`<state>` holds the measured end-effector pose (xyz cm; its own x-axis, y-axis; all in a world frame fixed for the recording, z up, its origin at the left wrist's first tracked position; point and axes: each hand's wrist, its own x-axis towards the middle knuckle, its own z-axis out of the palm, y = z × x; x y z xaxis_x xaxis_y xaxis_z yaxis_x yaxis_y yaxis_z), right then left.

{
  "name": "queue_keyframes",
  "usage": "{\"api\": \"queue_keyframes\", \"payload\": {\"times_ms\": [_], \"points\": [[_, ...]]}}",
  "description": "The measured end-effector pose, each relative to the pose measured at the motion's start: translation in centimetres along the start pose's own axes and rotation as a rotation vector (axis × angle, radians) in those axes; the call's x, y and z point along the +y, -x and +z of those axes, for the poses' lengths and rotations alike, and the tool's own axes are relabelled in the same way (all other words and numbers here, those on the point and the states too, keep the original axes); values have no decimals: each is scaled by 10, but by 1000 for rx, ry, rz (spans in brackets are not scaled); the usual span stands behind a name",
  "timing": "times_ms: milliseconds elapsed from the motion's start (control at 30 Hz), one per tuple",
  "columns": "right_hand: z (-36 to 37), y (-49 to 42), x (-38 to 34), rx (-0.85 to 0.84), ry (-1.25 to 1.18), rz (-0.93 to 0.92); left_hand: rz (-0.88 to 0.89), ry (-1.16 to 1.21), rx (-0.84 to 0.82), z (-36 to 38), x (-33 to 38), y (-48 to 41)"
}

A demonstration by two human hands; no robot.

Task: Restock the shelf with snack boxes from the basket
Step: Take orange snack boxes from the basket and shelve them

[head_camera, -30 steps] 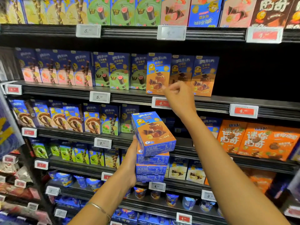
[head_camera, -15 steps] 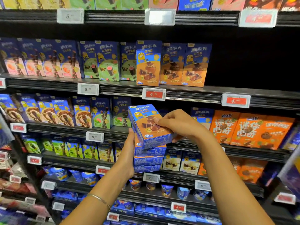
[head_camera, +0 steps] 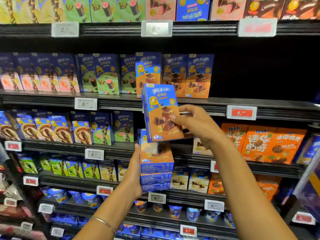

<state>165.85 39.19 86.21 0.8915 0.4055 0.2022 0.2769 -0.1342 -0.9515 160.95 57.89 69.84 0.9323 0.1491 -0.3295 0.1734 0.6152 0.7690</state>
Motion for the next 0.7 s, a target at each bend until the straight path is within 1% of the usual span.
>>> {"api": "queue_keyframes", "payload": {"times_ms": [133,267,333,433,633,700], "points": [[-13,-17,-19,199,-134,-112,6,-7,7,2,-1,1],[-23,-53,-28,407,-106,-189,15,8,8,6,0,4],[-25,-71,-30,474,-53,-207,24,14,3,8,1,6],[-25,-94,-27,563,90,-237,28,11,10,10,3,7],[-22,-122,-14,639,366,-238,40,10,10,9,6,6],[-20,-125,-9,662,413,-254,40,6,7,7,6,5]]}}
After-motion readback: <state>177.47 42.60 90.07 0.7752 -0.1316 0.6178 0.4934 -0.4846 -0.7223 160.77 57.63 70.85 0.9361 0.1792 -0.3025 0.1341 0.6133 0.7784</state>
